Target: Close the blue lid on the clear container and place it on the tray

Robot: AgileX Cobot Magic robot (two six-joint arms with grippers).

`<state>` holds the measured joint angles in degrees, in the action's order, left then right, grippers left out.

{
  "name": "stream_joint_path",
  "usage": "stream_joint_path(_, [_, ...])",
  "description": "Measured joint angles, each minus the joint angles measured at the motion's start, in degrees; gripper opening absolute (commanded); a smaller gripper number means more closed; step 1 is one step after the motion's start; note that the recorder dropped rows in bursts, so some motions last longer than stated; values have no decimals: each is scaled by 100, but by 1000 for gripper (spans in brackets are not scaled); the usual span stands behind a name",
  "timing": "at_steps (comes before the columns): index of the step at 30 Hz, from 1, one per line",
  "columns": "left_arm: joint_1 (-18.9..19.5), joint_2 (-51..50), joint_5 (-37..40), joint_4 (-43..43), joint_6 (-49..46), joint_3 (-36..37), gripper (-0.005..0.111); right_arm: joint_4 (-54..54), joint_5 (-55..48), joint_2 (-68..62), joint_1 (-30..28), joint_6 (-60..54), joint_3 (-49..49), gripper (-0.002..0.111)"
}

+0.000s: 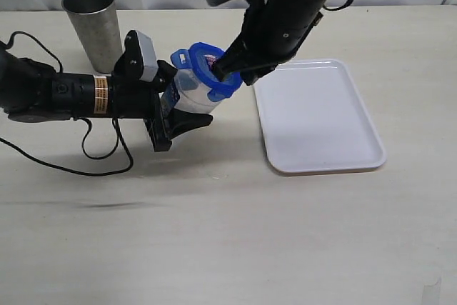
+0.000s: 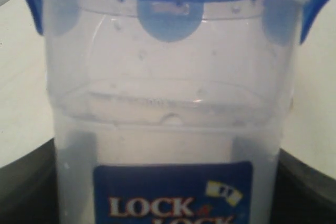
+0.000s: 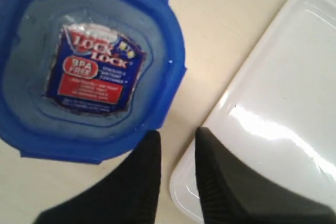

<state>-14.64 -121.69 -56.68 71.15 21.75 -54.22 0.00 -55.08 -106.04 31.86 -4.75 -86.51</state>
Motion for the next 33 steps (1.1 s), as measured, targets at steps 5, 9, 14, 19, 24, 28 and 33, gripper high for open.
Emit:
stream_joint_path(5, [0,0,0,-21,4,0,0,793,-12,263,-198,-24,-346,36])
stream_joint_path(9, [0,0,3,-32,14,0,0,1504,77,345,-186,-63,-708,36])
stream_joint_path(14, [0,0,13,-44,25,0,0,1690,77,278,156,-288,-777,45])
stream_joint_path(19, [0,0,13,-44,25,0,0,1213,97,34,551,64,-787,45])
stream_joint_path(24, [0,0,13,-44,36,0,0,423,157,-180,621,686,-787,45])
stream_joint_path(28, [0,0,15,-87,71,0,0,337,359,-260,629,818,-787,45])
stream_joint_path(33, [0,0,5,-96,71,0,0,442,600,-377,629,825,-791,45])
